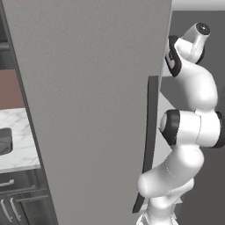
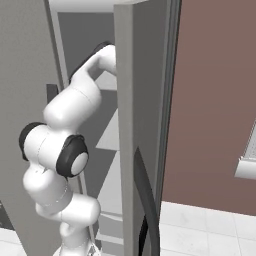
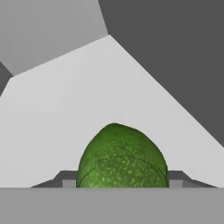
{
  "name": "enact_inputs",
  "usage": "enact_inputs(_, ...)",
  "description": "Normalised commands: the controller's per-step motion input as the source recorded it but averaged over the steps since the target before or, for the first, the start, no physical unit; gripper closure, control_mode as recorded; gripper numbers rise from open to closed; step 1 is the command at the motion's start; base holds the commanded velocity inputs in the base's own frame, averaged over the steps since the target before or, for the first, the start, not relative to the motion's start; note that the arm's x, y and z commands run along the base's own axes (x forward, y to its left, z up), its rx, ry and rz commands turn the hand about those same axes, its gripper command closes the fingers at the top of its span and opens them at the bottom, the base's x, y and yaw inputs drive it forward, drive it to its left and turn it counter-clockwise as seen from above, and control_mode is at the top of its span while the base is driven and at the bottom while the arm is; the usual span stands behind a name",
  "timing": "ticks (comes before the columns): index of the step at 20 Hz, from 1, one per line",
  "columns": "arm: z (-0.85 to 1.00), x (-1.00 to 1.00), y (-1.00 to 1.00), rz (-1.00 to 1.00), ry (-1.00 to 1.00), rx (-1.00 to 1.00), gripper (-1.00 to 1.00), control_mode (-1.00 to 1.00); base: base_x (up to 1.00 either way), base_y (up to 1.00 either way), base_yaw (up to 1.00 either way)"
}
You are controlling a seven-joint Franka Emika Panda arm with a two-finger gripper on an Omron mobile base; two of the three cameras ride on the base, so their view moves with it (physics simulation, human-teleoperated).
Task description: Take the avocado and lime out of the freezer and place them in the tupperware container on the counter. Then put the tupperware containing the vegetables back in the freezer.
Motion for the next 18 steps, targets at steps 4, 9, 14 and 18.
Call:
enact_inputs(4,-0.01,-0.88,0.09,0.00,-0.13,0.05,1.00,-1.00,0.00,0.00,0.00)
enact_inputs(9,0.00,-1.00,0.14,0.00,-0.25,0.02,1.00,-1.00,0.00,0.00,0.00)
enact_inputs(14,0.23,-1.00,0.25,0.00,-0.19,0.00,1.00,-1.00,0.00,0.00,0.00)
enact_inputs(18,0.32,-1.00,0.35,0.00,-0.08,0.00,1.00,-1.00,0.00,0.00,0.00)
